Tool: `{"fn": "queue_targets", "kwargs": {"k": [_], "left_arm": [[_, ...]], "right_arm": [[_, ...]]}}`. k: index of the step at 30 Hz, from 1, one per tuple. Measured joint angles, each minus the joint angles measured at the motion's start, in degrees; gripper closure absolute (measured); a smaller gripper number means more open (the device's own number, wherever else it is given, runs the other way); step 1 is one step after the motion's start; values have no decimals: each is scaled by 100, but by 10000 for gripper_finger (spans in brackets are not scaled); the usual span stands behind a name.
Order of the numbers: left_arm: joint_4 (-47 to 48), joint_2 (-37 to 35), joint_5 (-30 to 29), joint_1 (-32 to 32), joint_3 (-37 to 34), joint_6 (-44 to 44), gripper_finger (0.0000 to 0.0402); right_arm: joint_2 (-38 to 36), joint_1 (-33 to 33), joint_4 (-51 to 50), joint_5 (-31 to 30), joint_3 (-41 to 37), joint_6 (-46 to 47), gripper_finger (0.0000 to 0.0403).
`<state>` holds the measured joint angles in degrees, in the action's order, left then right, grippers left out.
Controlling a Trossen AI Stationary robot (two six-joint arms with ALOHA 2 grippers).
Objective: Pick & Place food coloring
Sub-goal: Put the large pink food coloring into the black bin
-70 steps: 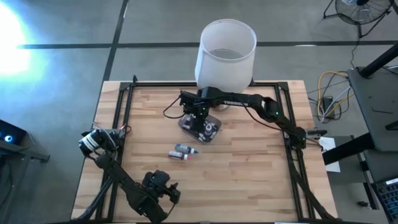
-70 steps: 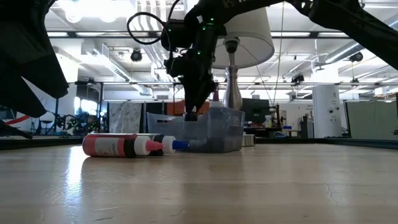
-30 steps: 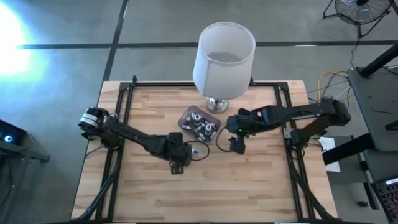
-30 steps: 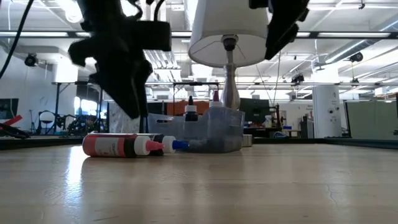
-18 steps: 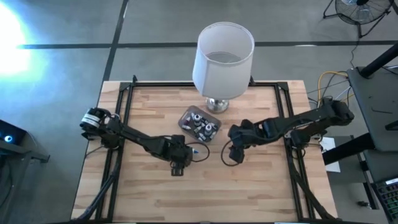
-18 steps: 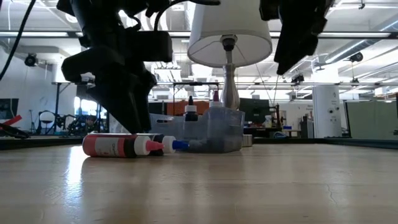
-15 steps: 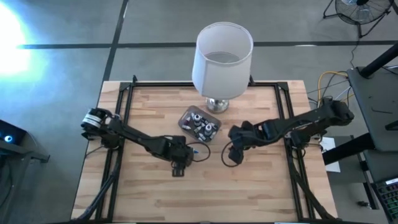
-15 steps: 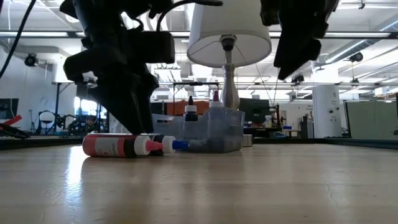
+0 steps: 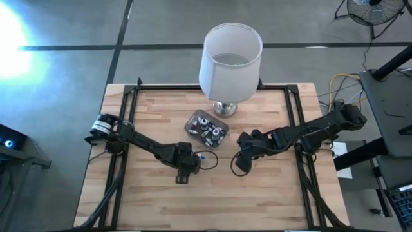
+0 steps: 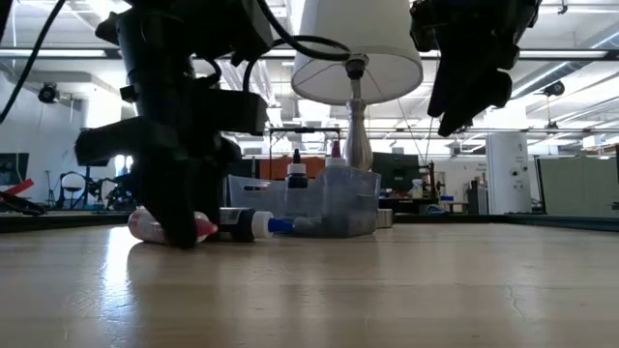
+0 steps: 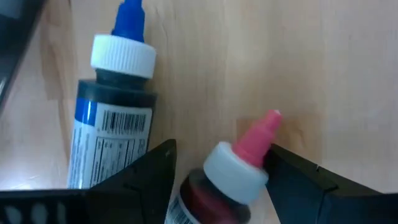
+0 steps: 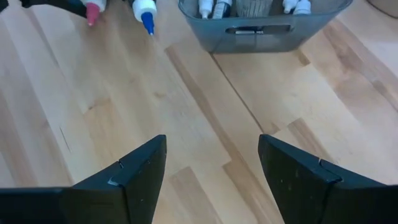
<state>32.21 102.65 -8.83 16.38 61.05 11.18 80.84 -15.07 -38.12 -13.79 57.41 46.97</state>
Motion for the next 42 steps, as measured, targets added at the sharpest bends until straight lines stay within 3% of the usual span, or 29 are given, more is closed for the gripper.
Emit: {"fn": "queue_targets", "kwargs": {"k": [10, 19, 24, 37, 42], "left_arm": [[297, -67, -32, -17, -4, -657, 193], [174, -68, 56, -17, -10, -1044, 242], [133, -68, 58, -17, 10, -1364, 249], [446, -70, 84, -15, 454, -1342, 250], [646, -80, 83, -15, 644, -838, 250]], "right_arm": [[0, 2, 126, -142, 26, 62, 158], [0, 9, 122, -303, 8, 227, 161], [0, 9, 115, -446, -18, 385, 161], [2, 9, 115, -574, -24, 514, 161], [2, 4, 115, -572, -28, 496, 161]]}}
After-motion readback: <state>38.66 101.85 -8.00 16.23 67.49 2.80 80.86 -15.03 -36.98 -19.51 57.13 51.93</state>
